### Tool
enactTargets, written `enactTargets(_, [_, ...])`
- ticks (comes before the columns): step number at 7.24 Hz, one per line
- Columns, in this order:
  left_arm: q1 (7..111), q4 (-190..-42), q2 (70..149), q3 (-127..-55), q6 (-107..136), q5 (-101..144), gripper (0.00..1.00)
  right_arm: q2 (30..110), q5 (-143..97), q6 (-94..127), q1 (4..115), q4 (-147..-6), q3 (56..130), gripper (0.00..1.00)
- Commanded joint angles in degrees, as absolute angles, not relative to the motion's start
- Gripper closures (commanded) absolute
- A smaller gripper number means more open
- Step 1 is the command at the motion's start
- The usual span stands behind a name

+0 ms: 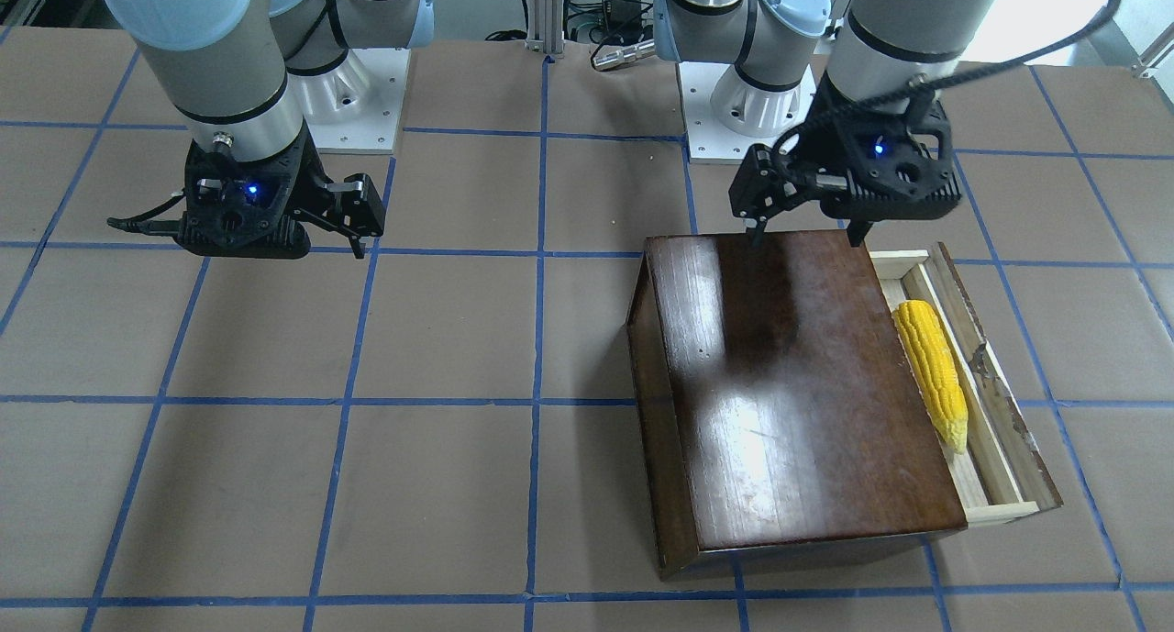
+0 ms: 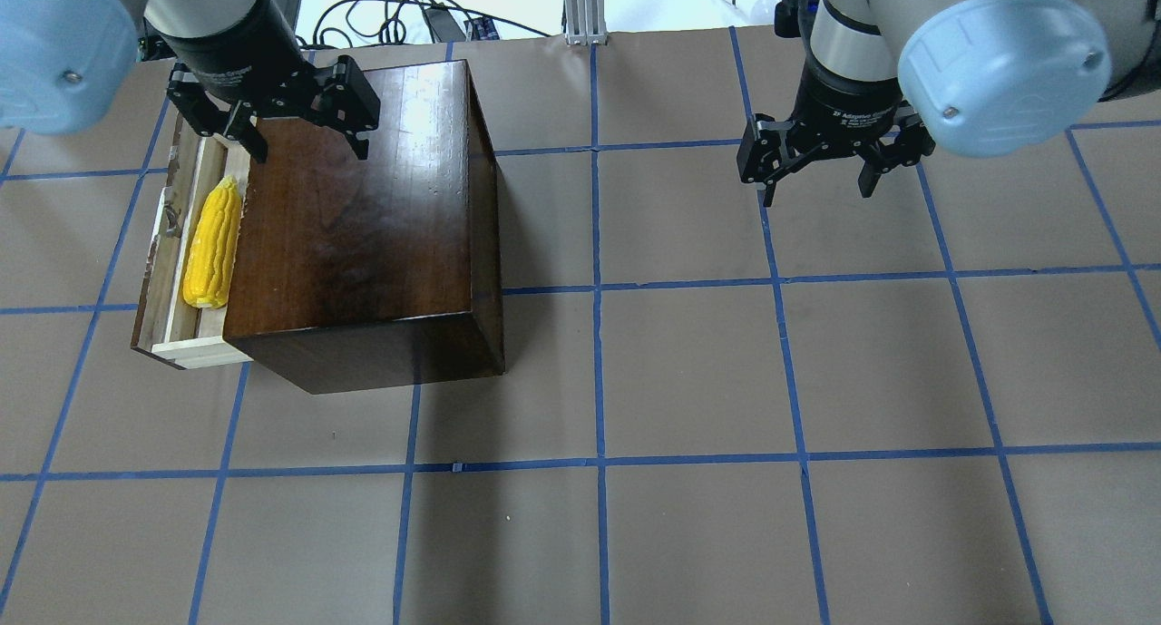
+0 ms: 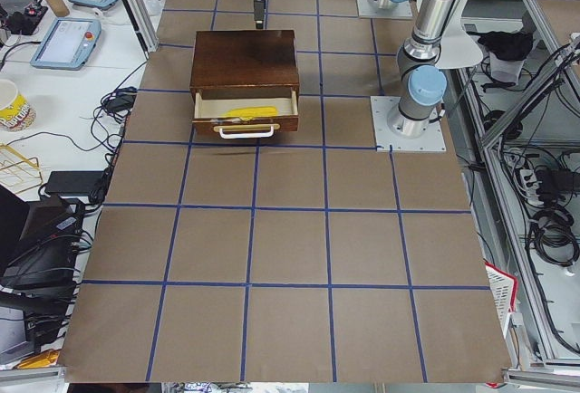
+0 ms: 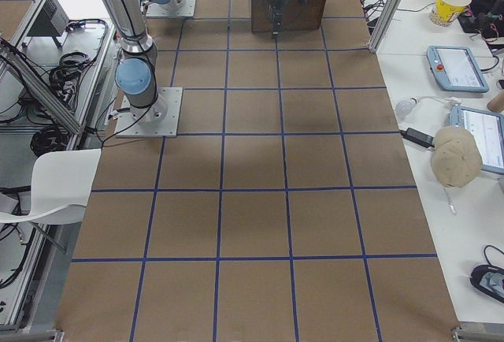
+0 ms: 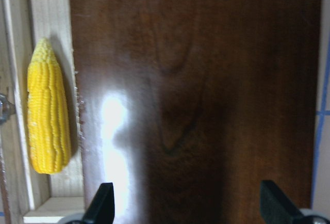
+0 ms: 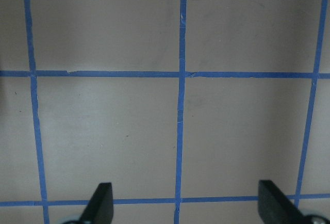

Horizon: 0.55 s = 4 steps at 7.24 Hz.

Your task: Open drawer and put corn inside

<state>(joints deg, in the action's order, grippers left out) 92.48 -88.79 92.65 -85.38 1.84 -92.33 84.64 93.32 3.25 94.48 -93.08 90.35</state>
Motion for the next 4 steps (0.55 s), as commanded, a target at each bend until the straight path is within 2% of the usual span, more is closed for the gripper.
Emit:
enactTargets(1, [93.78, -91.22, 86.87, -89.71, 2.11, -92.11, 0.0, 84.64, 93.25, 3.25, 94.48, -93.08, 90.35, 0.0])
enactTargets(4, [88.86, -90.88, 84.47, -90.26, 1.05, -89.66, 0.0, 84.64, 93.43, 3.25, 94.48, -93.16, 90.35, 0.0])
